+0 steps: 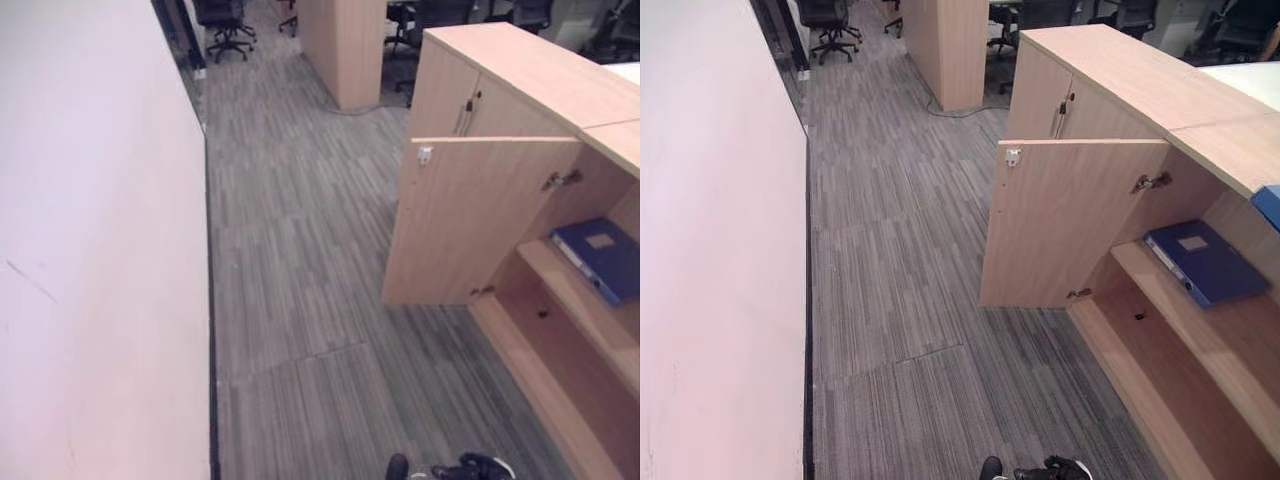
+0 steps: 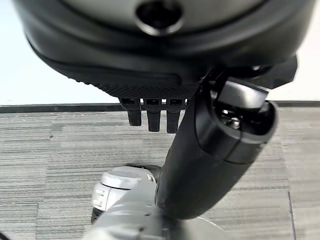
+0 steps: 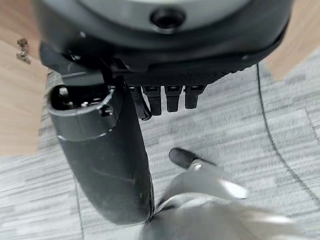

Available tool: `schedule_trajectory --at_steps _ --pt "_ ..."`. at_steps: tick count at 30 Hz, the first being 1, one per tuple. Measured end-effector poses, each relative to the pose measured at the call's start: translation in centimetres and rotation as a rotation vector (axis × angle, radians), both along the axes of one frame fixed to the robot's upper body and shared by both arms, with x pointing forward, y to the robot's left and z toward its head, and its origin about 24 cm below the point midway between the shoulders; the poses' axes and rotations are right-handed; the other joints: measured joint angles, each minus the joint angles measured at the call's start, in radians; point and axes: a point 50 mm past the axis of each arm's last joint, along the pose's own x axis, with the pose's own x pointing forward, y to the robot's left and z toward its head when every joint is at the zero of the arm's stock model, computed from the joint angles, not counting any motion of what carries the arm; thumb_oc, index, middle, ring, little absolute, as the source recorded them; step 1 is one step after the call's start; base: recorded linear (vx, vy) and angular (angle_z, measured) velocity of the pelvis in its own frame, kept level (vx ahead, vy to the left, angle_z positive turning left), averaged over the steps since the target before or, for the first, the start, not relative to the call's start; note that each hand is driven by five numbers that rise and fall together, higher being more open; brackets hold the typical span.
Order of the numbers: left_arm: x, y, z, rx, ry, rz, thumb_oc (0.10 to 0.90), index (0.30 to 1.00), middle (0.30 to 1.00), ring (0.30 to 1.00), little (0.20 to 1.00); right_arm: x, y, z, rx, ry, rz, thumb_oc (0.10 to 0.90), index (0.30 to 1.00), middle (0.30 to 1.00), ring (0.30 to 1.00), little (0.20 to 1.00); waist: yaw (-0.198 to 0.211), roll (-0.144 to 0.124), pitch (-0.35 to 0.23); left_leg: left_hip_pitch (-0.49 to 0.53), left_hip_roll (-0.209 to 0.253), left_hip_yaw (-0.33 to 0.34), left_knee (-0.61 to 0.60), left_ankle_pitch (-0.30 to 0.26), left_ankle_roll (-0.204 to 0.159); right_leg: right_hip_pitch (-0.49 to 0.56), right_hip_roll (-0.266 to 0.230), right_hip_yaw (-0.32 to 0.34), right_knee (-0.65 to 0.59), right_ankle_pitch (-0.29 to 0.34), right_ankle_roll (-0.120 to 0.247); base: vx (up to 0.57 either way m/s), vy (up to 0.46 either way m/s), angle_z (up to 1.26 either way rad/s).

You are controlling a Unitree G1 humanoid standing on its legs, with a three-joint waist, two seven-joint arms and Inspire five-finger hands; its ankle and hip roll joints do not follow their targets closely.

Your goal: Put the empty folder in the office cabinet

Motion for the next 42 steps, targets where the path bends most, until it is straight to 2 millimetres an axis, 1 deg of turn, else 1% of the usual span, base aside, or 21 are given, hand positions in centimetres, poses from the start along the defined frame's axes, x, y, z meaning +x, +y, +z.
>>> schedule_trajectory --at_steps 4,6,8,9,10,11,14,15,16,19,22,23,25,28,29,30,33,37,39,40,42 --pt "1.3 1.2 0.4 0.041 -0.032 -0.038 0.8 0.9 0.9 0.9 0.9 -0.4 0.5 -0.2 -0.002 0.025 0.02 0.8 0.9 0.9 0.9 0.9 0.0 -0.044 -0.012 -0.026 0.018 0.012 0.083 -0.005 -0.01 -0.028 0.0 0.0 0.082 -0.068 -0.023 0.23 -0.323 0.06" --pt "2.1 2.1 0.7 0.075 -0.059 -0.063 0.8 0.9 0.9 0.9 0.9 -1.3 1.4 -0.7 0.016 0.06 0.015 0.8 0.9 0.9 0.9 0.9 0.013 -0.08 -0.018 -0.091 0.032 0.046 0.278 -0.016 -0.023 0.009 0.022 0.024 0.035 -0.071 -0.042 0.25 -0.329 -0.28" --pt "3.5 2.2 1.0 0.088 -0.106 -0.098 0.8 0.9 0.9 0.9 0.9 -1.6 1.6 -0.8 0.018 0.062 0.02 0.8 0.9 0.9 0.9 0.9 0.024 -0.083 -0.017 -0.167 0.068 0.066 0.508 -0.009 -0.02 0.062 0.073 0.052 -0.019 -0.091 -0.055 0.22 -0.19 -0.46" --pt "4.1 2.2 1.2 0.088 -0.139 -0.121 0.8 0.9 0.9 0.9 0.9 -2.3 1.7 -0.9 0.017 0.084 0.015 0.8 0.9 0.9 0.9 0.9 0.042 -0.082 -0.017 -0.192 0.092 0.072 0.604 0.016 -0.002 0.094 0.093 0.071 -0.037 -0.07 -0.082 0.15 -0.094 -0.56" --pt "4.7 2.0 1.3 0.084 -0.16 -0.126 0.8 0.9 0.9 0.9 0.9 -2.3 1.7 -0.9 0.014 0.085 0.019 0.8 0.9 0.9 0.9 0.9 0.045 -0.084 -0.016 -0.207 0.098 0.057 0.651 0.048 -0.019 0.118 0.102 0.08 -0.044 -0.069 -0.097 0.15 -0.036 -0.55" --pt "7.0 1.7 2.0 0.081 -0.256 -0.174 0.8 0.9 0.9 0.9 0.9 -2.8 1.8 -1.0 0.01 0.106 0.026 0.8 0.9 0.9 0.9 0.9 0.045 -0.105 -0.007 -0.271 0.1 0.062 0.739 0.036 0.005 0.142 0.101 0.099 -0.065 -0.071 -0.116 0.16 0.007 -0.39" --pt "10.6 -0.9 3.0 0.002 -0.415 -0.257 0.8 0.9 0.9 0.9 0.9 -2.6 1.0 -0.8 -0.016 0.115 0.023 0.8 0.9 0.9 0.9 0.9 0.047 -0.111 0.007 -0.344 0.055 0.063 0.596 0.024 0.01 0.148 0.103 0.121 -0.076 -0.067 -0.129 0.15 0.07 -0.28" --pt "11.7 -1.6 3.5 -0.016 -0.465 -0.266 0.8 0.9 0.9 0.9 0.9 -2.7 0.9 -0.8 -0.02 0.12 0.023 0.8 0.9 0.9 0.9 0.9 0.054 -0.115 0.014 -0.348 0.032 0.067 0.502 0.03 0.007 0.151 0.103 0.145 -0.081 -0.064 -0.125 0.3 0.143 -0.47" --pt "11.9 -2.4 3.8 -0.04 -0.497 -0.288 0.8 0.9 0.9 0.9 0.9 -2.1 0.7 -0.7 -0.024 0.109 0.033 0.8 0.9 0.9 0.9 0.9 0.049 -0.116 0.018 -0.338 -0.014 0.035 0.285 0.053 -0.021 0.17 0.111 0.173 -0.12 -0.048 -0.115 0.34 0.098 -0.79" --pt "12.5 -3.4 4.0 -0.077 -0.53 -0.297 0.8 0.9 0.9 0.9 0.9 -1.5 -0.3 -0.3 -0.053 0.094 0.036 0.8 0.9 0.9 0.9 0.9 0.047 -0.062 0.052 -0.355 -0.037 -0.053 0.047 0.148 -0.036 0.243 0.165 0.228 -0.171 -0.042 -0.109 0.37 0.076 -0.69" --pt "12.5 -3.6 4.0 -0.083 -0.527 -0.293 0.8 0.9 0.9 0.9 0.9 -1.9 -1.0 -0.1 -0.069 0.109 0.009 0.8 0.9 0.9 0.9 0.9 0.057 -0.031 0.069 -0.382 -0.054 -0.158 -0.049 0.195 -0.051 0.297 0.197 0.293 -0.217 -0.064 -0.112 0.44 0.112 -0.58" --pt "12.1 -3.7 3.9 -0.087 -0.518 -0.289 0.8 0.9 0.9 0.9 0.9 -1.8 -1.4 0.0 -0.075 0.109 -0.01 0.8 0.9 0.9 0.9 0.9 0.087 -0.023 0.081 -0.38 -0.048 -0.164 -0.048 0.204 -0.048 0.311 0.196 0.338 -0.214 -0.05 -0.112 0.31 0.113 -1.05" --pt "11.3 -3.6 3.6 -0.089 -0.497 -0.278 0.8 0.9 0.9 0.9 0.9 -2.4 -1.5 -0.1 -0.078 0.123 -0.008 0.8 0.9 0.9 0.9 0.9 0.098 -0.02 0.078 -0.378 -0.055 -0.167 -0.045 0.203 -0.032 0.331 0.186 0.379 -0.219 -0.063 -0.101 0.46 0.206 -0.88" --pt "11.1 -3.4 3.7 -0.089 -0.496 -0.272 0.8 0.9 0.9 0.9 0.9 -3.0 -1.4 -0.2 -0.073 0.148 -0.015 0.8 0.9 0.9 0.9 0.9 0.1 -0.012 0.064 -0.311 -0.082 -0.151 -0.046 0.254 0.011 0.412 0.145 0.45 -0.254 -0.114 -0.051 0.45 0.244 -0.74" --pt "11.8 -3.1 4.2 -0.078 -0.526 -0.284 0.8 0.9 0.9 0.9 0.9 -2.6 -0.5 -0.4 -0.047 0.134 -0.005 0.8 0.9 0.9 0.9 0.9 0.103 -0.057 0.051 -0.295 -0.139 -0.096 -0.016 0.305 0.04 0.417 0.066 0.488 -0.228 -0.158 -0.009 0.52 0.331 -0.83" --pt "12.4 -2.9 4.5 -0.071 -0.544 -0.293 0.8 0.9 0.9 0.9 0.9 -2.6 -0.2 -0.5 -0.037 0.135 -0.001 0.8 0.9 0.9 0.9 0.9 0.098 -0.066 0.051 -0.287 -0.156 -0.085 -0.009 0.31 0.063 0.414 0.044 0.485 -0.207 -0.162 0.005 0.46 0.307 -0.87" --pt "13.4 -2.2 5.6 -0.043 -0.61 -0.311 0.8 0.9 0.9 0.9 0.9 -1.9 1.5 -0.9 0.004 0.117 0.044 0.8 0.9 0.9 0.9 0.9 0.119 -0.055 0.013 -0.215 -0.183 -0.016 -0.034 0.263 0.14 0.33 -0.018 0.461 -0.008 -0.193 0.062 0.3 0.245 -0.54" --pt "14.1 -1.4 6.2 -0.013 -0.632 -0.358 0.8 0.9 0.9 0.9 0.9 -1.5 1.7 -0.9 0.008 0.111 0.046 0.8 0.9 0.9 0.9 0.9 0.128 -0.047 -0.024 -0.184 -0.237 0.017 -0.04 0.217 0.177 0.287 -0.085 0.445 0.092 -0.166 0.116 0.24 0.28 -0.19" --pt "13.1 -1.2 5.8 -0.016 -0.602 -0.372 0.8 0.9 0.9 0.9 0.9 -0.8 1.7 -0.7 0.01 0.078 0.058 0.8 0.9 0.9 0.9 0.9 0.128 -0.025 -0.035 -0.163 -0.243 0.034 -0.04 0.209 0.2 0.216 -0.109 0.395 0.252 -0.155 0.117 0.26 0.339 -0.26" --pt "11.9 -1.2 5.3 -0.031 -0.563 -0.38 0.8 0.9 0.9 0.9 0.9 0.1 2.1 -0.6 0.018 0.048 0.077 0.8 0.9 0.9 0.9 0.9 0.125 -0.012 -0.033 -0.143 -0.249 0.048 -0.032 0.19 0.219 0.167 -0.148 0.316 0.392 -0.12 0.096 0.14 0.176 -0.19" --pt "10.0 -1.4 4.6 -0.048 -0.506 -0.39 0.8 0.9 0.9 0.9 0.9 -0.1 2.3 -0.7 0.025 0.046 0.086 0.8 0.9 0.9 0.9 0.9 0.132 -0.004 -0.034 -0.13 -0.263 0.084 -0.01 0.134 0.246 0.111 -0.242 0.2 0.502 -0.085 0.079 0.19 0.151 -0.45"
